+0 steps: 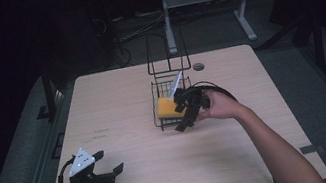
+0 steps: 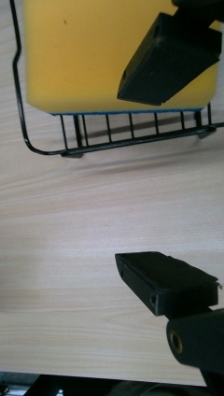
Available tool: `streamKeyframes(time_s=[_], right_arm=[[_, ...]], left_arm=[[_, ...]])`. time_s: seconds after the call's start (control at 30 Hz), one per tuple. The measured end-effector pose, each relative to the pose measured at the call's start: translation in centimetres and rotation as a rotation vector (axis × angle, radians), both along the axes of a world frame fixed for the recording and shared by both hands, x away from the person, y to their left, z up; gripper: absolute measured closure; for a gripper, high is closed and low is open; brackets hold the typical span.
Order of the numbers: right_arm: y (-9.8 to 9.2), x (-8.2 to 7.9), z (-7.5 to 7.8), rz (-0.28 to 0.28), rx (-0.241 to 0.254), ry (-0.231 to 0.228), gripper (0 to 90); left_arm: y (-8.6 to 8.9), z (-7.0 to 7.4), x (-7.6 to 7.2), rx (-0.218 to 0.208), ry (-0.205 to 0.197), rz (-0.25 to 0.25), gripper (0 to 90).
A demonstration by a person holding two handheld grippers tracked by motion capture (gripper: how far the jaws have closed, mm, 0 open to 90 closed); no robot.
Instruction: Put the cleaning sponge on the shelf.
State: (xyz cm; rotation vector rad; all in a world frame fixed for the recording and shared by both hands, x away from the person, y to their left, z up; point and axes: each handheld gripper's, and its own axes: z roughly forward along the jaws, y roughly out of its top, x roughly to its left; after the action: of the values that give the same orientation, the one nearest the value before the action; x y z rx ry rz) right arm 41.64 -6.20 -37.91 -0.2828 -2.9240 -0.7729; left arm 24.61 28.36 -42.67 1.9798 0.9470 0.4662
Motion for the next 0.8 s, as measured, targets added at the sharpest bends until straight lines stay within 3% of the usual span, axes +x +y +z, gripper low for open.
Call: streamKeyframes(time_s=[0.47,0.8], right_arm=[[-1.6,-2.1,-0.2,-0.006,0.012,-0.029,17.3],[-3.3,-3.1,-0.8,-0.033,0.015,-0.026,17.2]], left_arm=[[-0.1,0.0,0.0,0.007,0.005,-0.006,14.1],[-0.2,-0.1,0.0,0.006,0.006,-0.006,14.1]])
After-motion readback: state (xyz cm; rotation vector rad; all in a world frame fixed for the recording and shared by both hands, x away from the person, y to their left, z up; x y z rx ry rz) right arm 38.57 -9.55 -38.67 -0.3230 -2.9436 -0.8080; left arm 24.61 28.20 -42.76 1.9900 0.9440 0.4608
